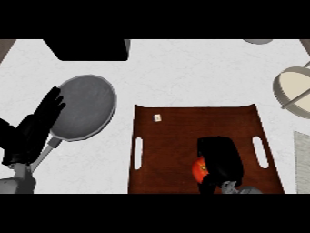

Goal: Pick the tomato from the tray and place it in the tiered basket

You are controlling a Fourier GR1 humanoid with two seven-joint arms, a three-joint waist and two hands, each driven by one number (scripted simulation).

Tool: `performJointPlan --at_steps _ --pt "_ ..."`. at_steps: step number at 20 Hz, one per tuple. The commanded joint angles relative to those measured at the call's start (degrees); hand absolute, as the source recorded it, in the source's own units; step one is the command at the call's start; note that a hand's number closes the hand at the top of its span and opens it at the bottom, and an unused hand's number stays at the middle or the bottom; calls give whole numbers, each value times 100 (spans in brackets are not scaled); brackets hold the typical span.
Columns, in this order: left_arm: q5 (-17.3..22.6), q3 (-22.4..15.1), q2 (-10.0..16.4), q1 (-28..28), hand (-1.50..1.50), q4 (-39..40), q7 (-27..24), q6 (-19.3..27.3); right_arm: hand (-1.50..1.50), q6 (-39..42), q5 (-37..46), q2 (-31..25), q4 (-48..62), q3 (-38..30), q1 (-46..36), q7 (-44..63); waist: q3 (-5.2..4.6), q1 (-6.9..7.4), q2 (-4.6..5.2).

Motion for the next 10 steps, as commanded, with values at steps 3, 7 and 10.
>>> performJointPlan --at_steps 3,7,10 --pt "67 250 30 250 0 -24 -54 118 150 -600 -659 -2021 -149 -2015 840 -869 72 -465 26" --pt "122 359 41 370 0 -26 -23 155 150 -1004 -1210 -2827 378 -3347 977 -1467 100 -679 6" --pt "103 378 65 316 0 -56 -22 172 150 -1585 -1897 -3196 518 -4353 842 -2300 106 -687 -23"
